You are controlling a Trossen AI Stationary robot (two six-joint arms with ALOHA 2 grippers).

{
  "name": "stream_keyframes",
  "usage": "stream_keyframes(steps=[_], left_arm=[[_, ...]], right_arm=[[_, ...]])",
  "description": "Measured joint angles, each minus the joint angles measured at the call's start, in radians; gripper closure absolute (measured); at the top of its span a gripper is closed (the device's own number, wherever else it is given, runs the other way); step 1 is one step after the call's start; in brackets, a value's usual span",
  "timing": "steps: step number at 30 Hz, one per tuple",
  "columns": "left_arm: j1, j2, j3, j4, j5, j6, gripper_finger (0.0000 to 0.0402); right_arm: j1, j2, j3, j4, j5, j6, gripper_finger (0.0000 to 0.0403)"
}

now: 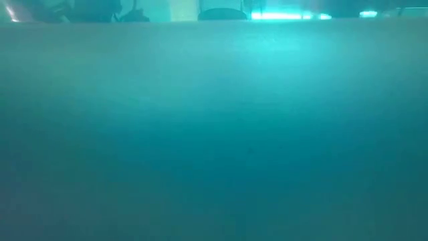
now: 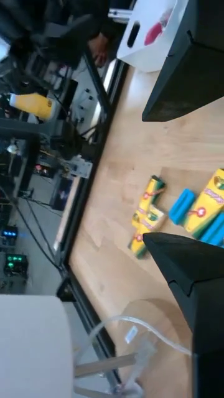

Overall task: Pick & Place School Supplies
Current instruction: Put the pink hole puncher into the white bin

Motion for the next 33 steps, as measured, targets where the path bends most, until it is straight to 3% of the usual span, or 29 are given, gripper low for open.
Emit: stream_keyframes(steps=[5, 8, 11, 16, 19, 25, 33], left_arm=[[0.0, 0.0, 0.0, -0.045, -0.111, -0.041, 0.0094], [0.0, 0.0, 0.0, -0.138, -0.119, -0.089, 0.0094], [-0.011, 0.0, 0.018, -0.31, -0.157, -0.123, 0.0094], [-0.039, 0.016, 0.116, -0.631, -0.336, -0.133, 0.0094], [-0.044, 0.043, 0.163, -0.736, -0.36, -0.137, 0.0094], [-0.024, 0.162, 0.195, -0.784, -0.371, -0.093, 0.0094], [0.003, 0.264, 0.195, -0.789, -0.343, -0.062, 0.0094]], right_arm=[[-0.147, 0.0, 0.001, 0.035, -0.073, -0.057, 0.0262], [-0.2, 0.0, 0.001, 0.035, -0.073, -0.105, 0.0244], [-0.234, 0.0, 0.001, 0.027, -0.078, -0.117, 0.0216], [-0.279, 0.0, 0.001, -0.009, -0.162, -0.061, 0.0171], [-0.303, 0.0, 0.001, -0.022, -0.206, -0.036, 0.0153], [-0.311, -0.034, 0.001, -0.057, -0.206, -0.08, 0.0143], [-0.277, -0.185, 0.001, -0.185, -0.206, -0.087, 0.0156]])
